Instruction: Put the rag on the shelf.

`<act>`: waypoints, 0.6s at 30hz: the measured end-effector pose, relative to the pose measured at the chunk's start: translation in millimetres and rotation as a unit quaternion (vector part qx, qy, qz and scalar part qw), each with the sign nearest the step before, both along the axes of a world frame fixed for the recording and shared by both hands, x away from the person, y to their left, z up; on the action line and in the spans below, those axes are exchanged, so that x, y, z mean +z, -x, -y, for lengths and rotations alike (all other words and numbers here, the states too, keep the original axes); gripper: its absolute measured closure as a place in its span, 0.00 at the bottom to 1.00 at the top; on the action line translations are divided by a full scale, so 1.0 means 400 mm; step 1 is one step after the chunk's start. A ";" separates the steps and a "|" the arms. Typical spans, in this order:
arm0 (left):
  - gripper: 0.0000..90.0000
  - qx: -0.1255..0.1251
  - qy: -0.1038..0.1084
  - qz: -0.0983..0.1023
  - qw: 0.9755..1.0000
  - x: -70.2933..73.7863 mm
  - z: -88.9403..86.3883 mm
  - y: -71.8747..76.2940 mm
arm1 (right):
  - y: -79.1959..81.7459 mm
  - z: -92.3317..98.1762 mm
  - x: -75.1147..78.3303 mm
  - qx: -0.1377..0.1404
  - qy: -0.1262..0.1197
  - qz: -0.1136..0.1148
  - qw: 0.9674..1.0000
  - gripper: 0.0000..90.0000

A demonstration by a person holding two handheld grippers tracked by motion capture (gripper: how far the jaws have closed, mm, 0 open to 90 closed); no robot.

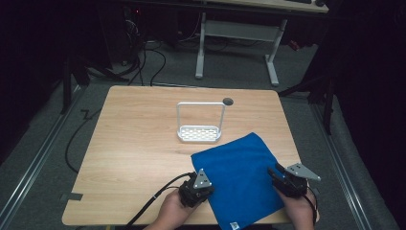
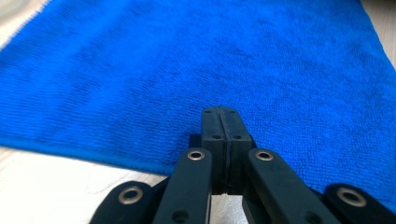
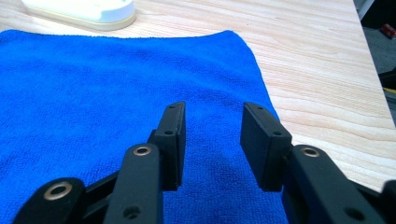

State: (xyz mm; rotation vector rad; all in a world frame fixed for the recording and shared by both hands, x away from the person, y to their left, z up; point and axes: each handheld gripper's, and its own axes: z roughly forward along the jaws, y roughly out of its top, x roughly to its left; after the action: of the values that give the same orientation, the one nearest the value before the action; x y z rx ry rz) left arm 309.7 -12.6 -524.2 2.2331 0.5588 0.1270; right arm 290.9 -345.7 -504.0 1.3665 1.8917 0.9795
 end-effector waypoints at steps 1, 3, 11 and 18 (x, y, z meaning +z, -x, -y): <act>1.00 -0.001 -0.002 -0.003 1.000 -0.004 0.002 -0.001 | -0.001 0.000 -0.001 0.002 0.001 0.000 1.000 0.68; 1.00 -0.004 -0.003 -0.011 1.000 -0.009 0.002 -0.004 | -0.003 -0.001 -0.001 0.003 -0.002 -0.003 1.000 0.68; 1.00 -0.007 0.006 -0.032 0.999 -0.010 -0.031 -0.014 | -0.001 -0.001 0.000 0.003 0.000 -0.002 1.000 0.68; 1.00 0.005 0.009 -0.040 0.999 -0.011 -0.071 -0.024 | 0.000 0.002 0.002 0.005 -0.003 -0.001 1.000 0.68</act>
State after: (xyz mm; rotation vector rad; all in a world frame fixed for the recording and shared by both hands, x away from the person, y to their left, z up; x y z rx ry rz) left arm 319.4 15.6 -528.5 2.2262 0.6130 0.0385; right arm 291.0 -346.5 -503.3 1.3642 1.9004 0.9897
